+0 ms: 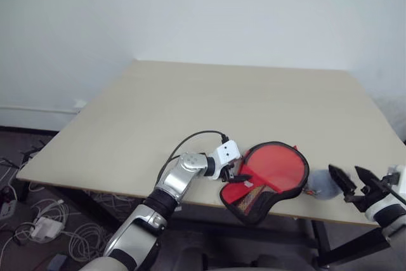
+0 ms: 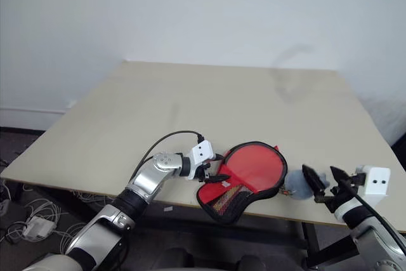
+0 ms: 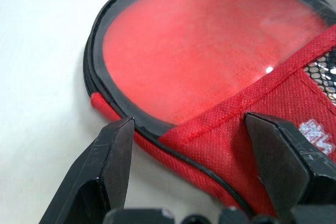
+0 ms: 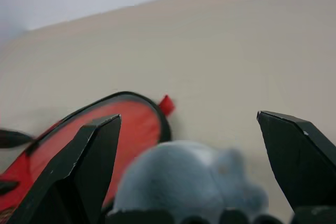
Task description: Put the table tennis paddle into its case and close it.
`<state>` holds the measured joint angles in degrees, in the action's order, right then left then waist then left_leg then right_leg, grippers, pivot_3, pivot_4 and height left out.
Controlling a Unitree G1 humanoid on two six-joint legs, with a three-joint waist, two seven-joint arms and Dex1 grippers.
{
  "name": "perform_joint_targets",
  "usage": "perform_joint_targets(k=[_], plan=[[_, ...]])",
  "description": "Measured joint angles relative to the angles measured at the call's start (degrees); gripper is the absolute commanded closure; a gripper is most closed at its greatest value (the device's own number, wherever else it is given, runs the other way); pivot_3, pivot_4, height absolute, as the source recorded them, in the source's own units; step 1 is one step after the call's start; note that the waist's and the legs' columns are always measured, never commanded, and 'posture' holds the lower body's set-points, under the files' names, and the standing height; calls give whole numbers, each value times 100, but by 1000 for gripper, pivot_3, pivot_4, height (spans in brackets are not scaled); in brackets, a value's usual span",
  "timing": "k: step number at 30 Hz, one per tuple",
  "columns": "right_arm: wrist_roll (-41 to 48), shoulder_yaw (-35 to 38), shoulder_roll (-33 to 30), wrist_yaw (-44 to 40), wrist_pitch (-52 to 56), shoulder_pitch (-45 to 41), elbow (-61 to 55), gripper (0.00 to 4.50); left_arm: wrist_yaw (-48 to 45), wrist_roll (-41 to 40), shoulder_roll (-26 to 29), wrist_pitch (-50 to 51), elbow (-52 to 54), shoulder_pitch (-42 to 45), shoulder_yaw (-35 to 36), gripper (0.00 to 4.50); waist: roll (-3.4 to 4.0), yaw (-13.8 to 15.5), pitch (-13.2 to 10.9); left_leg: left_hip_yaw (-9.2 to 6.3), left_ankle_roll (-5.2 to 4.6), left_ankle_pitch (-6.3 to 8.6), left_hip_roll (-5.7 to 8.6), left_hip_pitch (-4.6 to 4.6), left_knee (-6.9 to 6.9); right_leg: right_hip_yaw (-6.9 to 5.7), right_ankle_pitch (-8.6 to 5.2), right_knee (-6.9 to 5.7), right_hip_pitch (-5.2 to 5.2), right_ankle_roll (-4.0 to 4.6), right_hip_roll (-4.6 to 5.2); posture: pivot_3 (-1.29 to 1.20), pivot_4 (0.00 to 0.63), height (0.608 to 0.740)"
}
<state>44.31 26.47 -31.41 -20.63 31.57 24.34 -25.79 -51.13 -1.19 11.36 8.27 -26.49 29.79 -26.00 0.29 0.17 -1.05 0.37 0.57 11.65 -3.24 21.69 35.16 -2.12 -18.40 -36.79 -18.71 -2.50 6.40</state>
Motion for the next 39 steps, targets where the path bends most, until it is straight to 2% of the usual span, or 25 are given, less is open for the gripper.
perform_joint_targets(k=[2,3,4,7,16,25,28,31,39], plan=[[-64,-49,-203,-105,193,-254,346,21,-13,2,-28,-6,-12,10,-1,985,-8,-35,-3,11,-46,32,31,11,14,28,7,35,12,-15,7,0,0,740],[-59,-51,-250,-149,281,-381,482,21,-13,2,-60,-9,-14,9,-4,985,-16,-40,-1,24,-63,41,51,21,14,39,45,67,14,-76,27,0,0,740],[-58,-69,-308,-197,382,-479,581,21,-12,2,-97,-13,-14,8,-9,985,-18,-32,0,34,-73,46,61,36,16,55,75,96,12,-102,29,0,0,740],[-73,-138,-433,-325,648,-706,846,21,-25,-2,-148,-66,3,7,-28,985,-41,-18,8,48,-113,62,83,114,66,111,131,104,-45,-139,18,0,0,740],[279,-352,-700,-764,2054,-900,1105,21,16,3,-165,-75,-7,-9,4,985,-56,3,4,50,-126,70,80,129,83,119,141,105,-62,-141,7,0,0,740],[524,104,-618,-848,2253,-633,829,2896,17,2,-172,-75,-6,-12,4,985,-58,5,3,51,-125,71,81,130,83,121,142,106,-64,-143,6,0,0,740],[632,221,-589,-990,2203,-391,486,3553,17,2,-170,-75,-6,-14,7,985,-57,5,2,50,-125,71,81,130,83,122,142,106,-65,-143,5,0,0,740],[658,192,-589,-1157,2162,-79,41,3837,15,2,-173,-75,-5,-16,4,985,-57,5,2,48,-125,71,80,130,82,122,142,106,-65,-143,5,0,0,740],[357,-689,-525,-1206,1833,386,-733,3888,11,2,-171,-65,-1,-22,12,985,-61,4,1,48,-123,72,78,130,80,121,141,108,-66,-143,10,0,0,740]])
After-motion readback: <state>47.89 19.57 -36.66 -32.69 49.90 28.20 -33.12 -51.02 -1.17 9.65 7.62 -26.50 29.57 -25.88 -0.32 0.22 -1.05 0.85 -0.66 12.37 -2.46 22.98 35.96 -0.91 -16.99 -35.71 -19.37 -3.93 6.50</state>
